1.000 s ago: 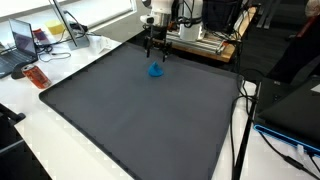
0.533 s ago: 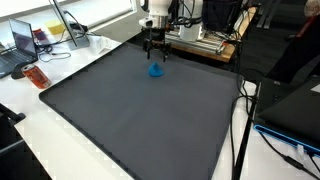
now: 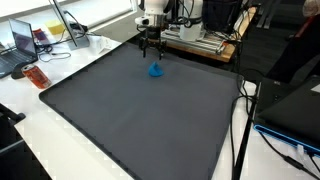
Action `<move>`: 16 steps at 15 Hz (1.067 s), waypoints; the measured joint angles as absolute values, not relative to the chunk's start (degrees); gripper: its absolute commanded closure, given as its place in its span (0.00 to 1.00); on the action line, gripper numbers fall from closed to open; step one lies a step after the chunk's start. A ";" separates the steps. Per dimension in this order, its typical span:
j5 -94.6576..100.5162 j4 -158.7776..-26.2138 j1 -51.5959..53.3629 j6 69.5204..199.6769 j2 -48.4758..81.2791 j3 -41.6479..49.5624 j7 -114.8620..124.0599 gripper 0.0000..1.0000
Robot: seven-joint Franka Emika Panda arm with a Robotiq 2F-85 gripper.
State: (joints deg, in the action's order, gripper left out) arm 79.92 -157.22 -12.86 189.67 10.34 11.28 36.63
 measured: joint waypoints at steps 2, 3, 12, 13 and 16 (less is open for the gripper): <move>79.93 -157.18 -13.94 190.58 10.47 11.28 34.24 0.00; 79.99 -157.14 -14.42 191.10 10.64 11.27 33.15 0.00; 92.45 -153.44 -18.14 200.60 13.48 11.62 28.83 0.00; 94.42 -152.46 -18.28 202.23 13.46 11.97 29.27 0.00; 101.78 -149.38 -18.42 207.58 13.57 13.46 32.15 0.00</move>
